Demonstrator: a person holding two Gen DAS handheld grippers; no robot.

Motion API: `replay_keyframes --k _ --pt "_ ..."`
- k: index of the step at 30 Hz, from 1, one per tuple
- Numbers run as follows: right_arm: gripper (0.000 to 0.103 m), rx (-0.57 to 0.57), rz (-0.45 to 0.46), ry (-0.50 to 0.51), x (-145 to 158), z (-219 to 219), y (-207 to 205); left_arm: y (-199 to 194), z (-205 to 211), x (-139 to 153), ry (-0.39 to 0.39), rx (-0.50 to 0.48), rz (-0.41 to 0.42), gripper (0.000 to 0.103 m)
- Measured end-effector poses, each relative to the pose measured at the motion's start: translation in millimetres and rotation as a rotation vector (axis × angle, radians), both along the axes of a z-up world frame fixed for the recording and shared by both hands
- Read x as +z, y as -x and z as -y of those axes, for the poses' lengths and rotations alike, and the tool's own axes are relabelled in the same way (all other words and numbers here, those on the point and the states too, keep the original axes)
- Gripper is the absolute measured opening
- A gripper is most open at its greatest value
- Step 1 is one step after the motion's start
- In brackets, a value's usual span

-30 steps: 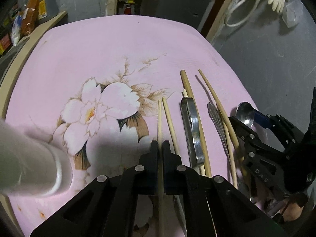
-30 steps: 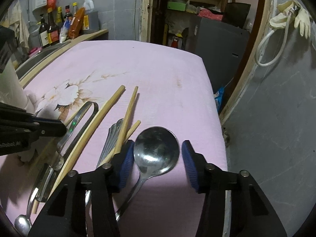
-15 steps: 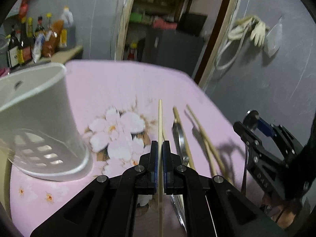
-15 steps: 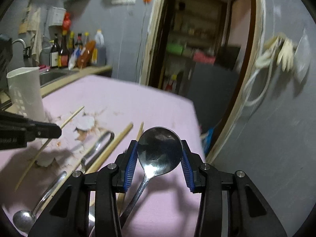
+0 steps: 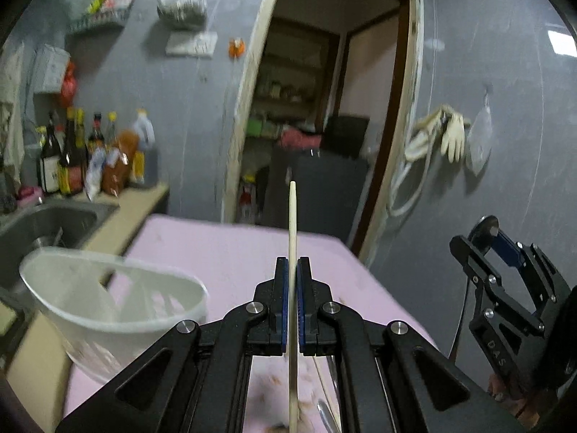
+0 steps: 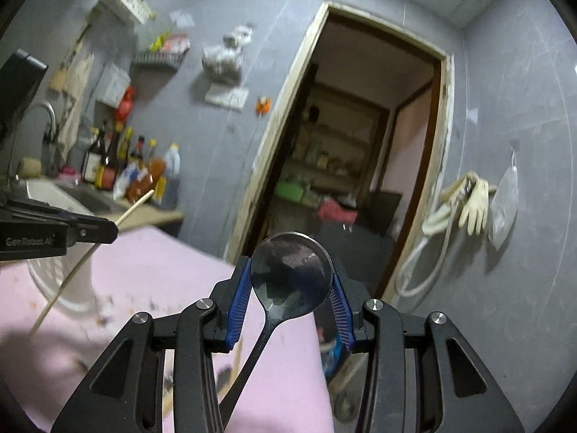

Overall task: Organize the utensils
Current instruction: 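Lift the chopstick and spoon and carry both toward the white basket, then open the left tool over the basket while the right tool drops the spoon in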

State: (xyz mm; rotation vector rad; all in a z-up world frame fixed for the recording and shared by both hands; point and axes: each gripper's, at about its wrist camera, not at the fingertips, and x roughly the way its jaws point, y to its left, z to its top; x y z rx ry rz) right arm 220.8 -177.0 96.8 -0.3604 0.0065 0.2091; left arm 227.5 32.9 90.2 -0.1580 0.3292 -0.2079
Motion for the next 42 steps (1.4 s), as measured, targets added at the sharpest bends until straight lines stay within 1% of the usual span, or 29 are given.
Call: replay_keyframes --k 3,6,9,12,16,21,25,28,33,37,42 --pt "0.039 0.039 0.047 -0.01 16.4 -15.1 1.4 5.8 -17.7 21.4 0.007 0.038 0.071 0.002" --pt "0.039 0.09 0.084 -0.036 31.3 -28.2 3.0 5.6 -45.8 38.6 0.042 0.076 0.121 0.002" --pt "0.039 0.143 0.119 -0.064 44.6 -44.2 4.4 3.1 -79.9 51.1 0.047 0.146 0.161 0.002" --pt "0.039 0.195 0.141 -0.09 56.3 -63.1 3.1 0.0 -112.2 56.5 0.041 0.196 0.199 0.002" --pt "0.039 0.281 0.126 -0.159 70.3 -89.5 -5.1 -3.0 -152.6 58.1 0.049 0.248 0.236 0.002" --pt "0.039 0.374 0.085 -0.232 74.8 -124.9 -17.4 -14.4 -180.7 51.7 0.038 0.316 0.258 0.002" --pt "0.039 0.386 0.095 -0.224 68.0 -147.6 -22.8 -20.5 -193.7 39.6 0.063 0.377 0.246 0.002" --pt "0.039 0.385 0.082 -0.21 58.3 -160.1 -28.2 -24.9 -198.2 25.7 0.08 0.406 0.222 0.002" --pt "0.039 0.379 0.061 -0.169 37.7 -175.5 -36.8 -29.9 -194.7 8.1 0.065 0.443 0.214 0.002" --pt "0.039 0.37 0.031 -0.127 17.3 -185.4 -41.5 -34.7 -192.5 -5.6 0.065 0.454 0.185 0.002" --pt "0.039 0.362 -0.036 -0.089 -2.2 -184.9 -46.1 -28.8 -187.7 -18.1 0.073 0.458 0.157 0.002"
